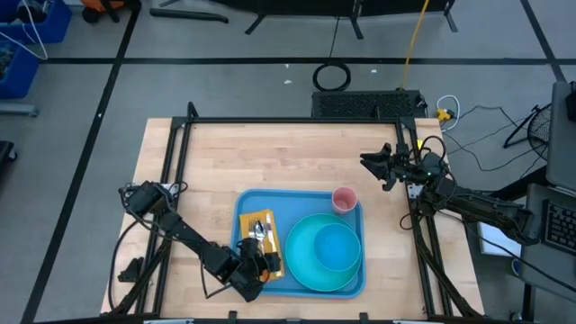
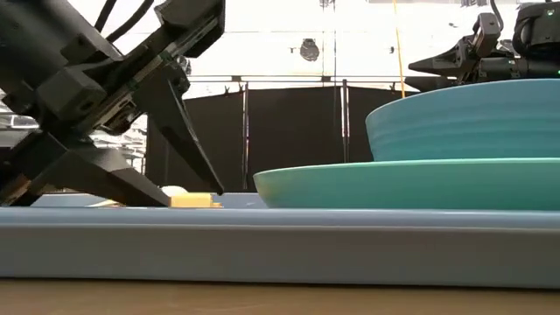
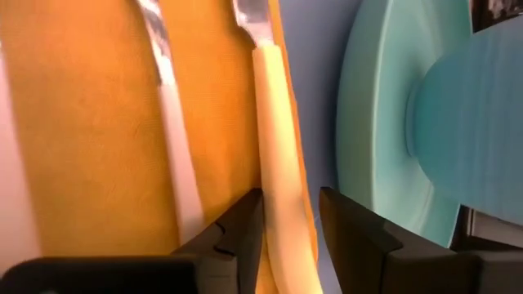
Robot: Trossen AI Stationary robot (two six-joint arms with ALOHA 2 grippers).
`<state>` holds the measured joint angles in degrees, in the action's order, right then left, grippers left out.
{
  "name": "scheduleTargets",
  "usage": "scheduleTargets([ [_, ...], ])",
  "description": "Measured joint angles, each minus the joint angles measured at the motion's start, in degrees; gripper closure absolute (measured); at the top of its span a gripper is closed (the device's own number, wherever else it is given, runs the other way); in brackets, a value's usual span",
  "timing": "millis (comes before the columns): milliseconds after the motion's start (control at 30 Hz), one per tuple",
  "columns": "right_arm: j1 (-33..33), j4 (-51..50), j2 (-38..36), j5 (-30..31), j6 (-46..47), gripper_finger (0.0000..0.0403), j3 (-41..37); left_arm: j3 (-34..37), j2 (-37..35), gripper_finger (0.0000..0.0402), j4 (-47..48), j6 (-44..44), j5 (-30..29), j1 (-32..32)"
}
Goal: Set up tray
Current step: Put the yellow knife on the yellow napkin to the right of the orange fork on the blue tray, then return to Home Position
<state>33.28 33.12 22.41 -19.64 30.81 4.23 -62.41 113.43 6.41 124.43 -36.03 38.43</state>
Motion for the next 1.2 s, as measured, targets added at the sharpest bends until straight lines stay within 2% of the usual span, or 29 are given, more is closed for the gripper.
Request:
scheduleTargets([
  [567, 0.0, 0.0, 0.0, 0.0, 0.0, 0.0273, 0.0, 0.0, -0.2, 0.0273, 2.4, 4.9, 0.0, 1.8],
  [867, 0.0, 0.0, 0.0, 0.0, 0.0, 0.0273, 0.0, 0.0, -4.1, 0.0272, 7.5, 3.1, 1.6, 1.8],
  [933, 0.0, 0.0, 0.0, 0.0, 0.0, 0.0273, 0.0, 0.0, -5.4, 0.0272, 10.6, 2.3, 3.1, 1.8],
  [1067, 0.0, 0.0, 0.0, 0.0, 0.0, 0.0273, 0.0, 0.0, -11.5, 0.0272, 22.8, -2.3, 6.0, 1.8],
  [1133, 0.0, 0.0, 0.0, 0.0, 0.0, 0.0273, 0.0, 0.0, -15.9, 0.0272, 30.8, -5.0, 4.5, 2.0],
  [1200, 0.0, 0.0, 0.0, 0.0, 0.0, 0.0273, 0.0, 0.0, -20.2, 0.0272, 38.5, -8.1, -0.4, 2.7],
])
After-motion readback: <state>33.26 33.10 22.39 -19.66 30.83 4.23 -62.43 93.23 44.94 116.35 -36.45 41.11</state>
